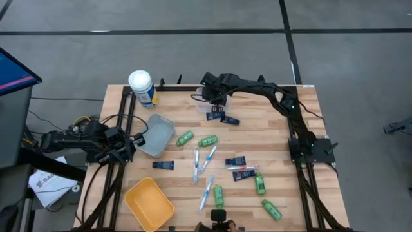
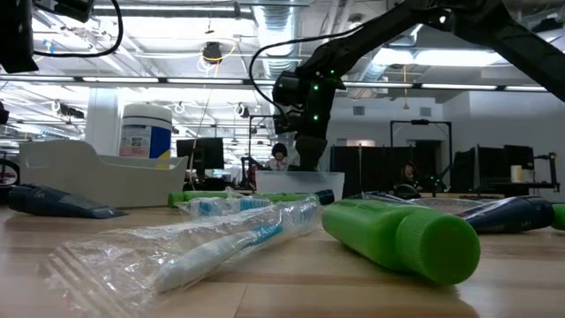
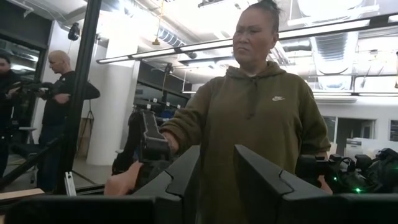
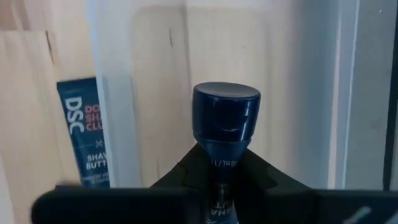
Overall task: Pick & Place Travel size toiletries
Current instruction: Put the blue shave cream into the transparent bin
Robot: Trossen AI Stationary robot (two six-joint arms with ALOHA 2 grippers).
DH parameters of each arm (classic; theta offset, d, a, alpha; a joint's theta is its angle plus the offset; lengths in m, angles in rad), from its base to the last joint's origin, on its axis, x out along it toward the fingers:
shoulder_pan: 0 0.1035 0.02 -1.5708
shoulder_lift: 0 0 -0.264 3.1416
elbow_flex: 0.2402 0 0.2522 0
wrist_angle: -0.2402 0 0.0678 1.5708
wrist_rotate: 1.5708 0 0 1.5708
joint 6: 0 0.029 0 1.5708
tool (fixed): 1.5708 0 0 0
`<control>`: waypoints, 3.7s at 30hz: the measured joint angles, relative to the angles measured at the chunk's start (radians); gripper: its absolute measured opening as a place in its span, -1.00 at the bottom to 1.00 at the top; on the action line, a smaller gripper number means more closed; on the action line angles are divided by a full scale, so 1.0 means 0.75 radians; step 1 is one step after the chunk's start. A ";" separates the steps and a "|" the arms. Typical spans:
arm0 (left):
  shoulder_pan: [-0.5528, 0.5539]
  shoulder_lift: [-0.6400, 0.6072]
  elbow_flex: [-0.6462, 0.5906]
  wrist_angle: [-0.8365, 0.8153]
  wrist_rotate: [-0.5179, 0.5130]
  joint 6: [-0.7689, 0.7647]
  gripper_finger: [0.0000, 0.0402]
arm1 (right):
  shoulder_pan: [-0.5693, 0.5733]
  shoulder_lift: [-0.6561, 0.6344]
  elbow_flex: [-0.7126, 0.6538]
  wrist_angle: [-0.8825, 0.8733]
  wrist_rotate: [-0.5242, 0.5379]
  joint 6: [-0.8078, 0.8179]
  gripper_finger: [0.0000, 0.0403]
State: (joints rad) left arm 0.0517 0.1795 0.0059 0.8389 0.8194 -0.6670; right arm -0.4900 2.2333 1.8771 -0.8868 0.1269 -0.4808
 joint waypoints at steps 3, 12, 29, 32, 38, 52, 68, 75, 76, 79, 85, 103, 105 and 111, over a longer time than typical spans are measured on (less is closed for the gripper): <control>0.000 0.000 0.000 0.000 0.000 0.000 -0.54 | -0.001 -0.003 0.002 0.011 0.002 0.000 -0.62; 0.000 0.000 0.000 0.000 -0.002 0.000 -0.54 | 0.001 -0.134 0.001 -0.078 -0.001 0.028 0.19; 0.000 0.000 0.000 0.000 -0.004 0.000 -0.54 | -0.141 -0.801 0.002 -0.739 -0.246 0.207 0.17; 0.000 0.000 0.000 0.000 -0.004 0.000 -0.54 | -0.137 -0.880 -0.028 -0.796 -0.246 0.267 0.17; 0.000 0.000 0.000 0.000 -0.004 0.000 -0.54 | -0.078 -1.064 -0.419 -0.659 -0.245 0.355 0.17; 0.000 0.000 0.000 0.000 -0.004 0.000 -0.54 | 0.000 -0.928 -1.114 0.211 -0.244 0.315 0.17; 0.000 0.000 0.000 0.000 -0.004 0.000 -0.54 | -0.002 -0.585 -1.113 0.301 -0.255 0.212 0.17; 0.000 0.000 0.000 0.000 -0.004 0.000 -0.54 | -0.002 -0.593 -1.091 0.317 -0.279 0.217 0.19; 0.000 0.000 0.000 0.000 -0.004 0.000 -0.54 | -0.002 -0.593 -1.083 0.320 -0.279 0.218 0.21; 0.001 0.000 0.000 0.000 -0.004 0.000 -0.54 | -0.003 -0.593 -1.069 0.328 -0.279 0.218 0.32; 0.000 0.000 0.000 0.000 -0.004 0.000 -0.54 | -0.003 -0.593 -1.065 0.386 -0.279 0.213 0.48; 0.000 0.000 0.000 0.000 -0.004 0.000 -0.54 | 0.019 -0.463 -1.034 0.387 -0.248 0.223 0.36; 0.000 0.000 0.000 0.000 -0.004 0.000 -0.54 | 0.019 -0.462 -1.017 0.373 -0.245 0.223 0.26; 0.000 0.000 0.000 0.000 -0.004 0.000 -0.54 | 0.005 -0.453 -0.977 0.301 -0.242 0.215 -0.11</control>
State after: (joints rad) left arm 0.0520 0.1796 0.0059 0.8386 0.8165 -0.6670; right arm -0.4866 1.8935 1.1445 -0.6610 -0.0545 -0.3197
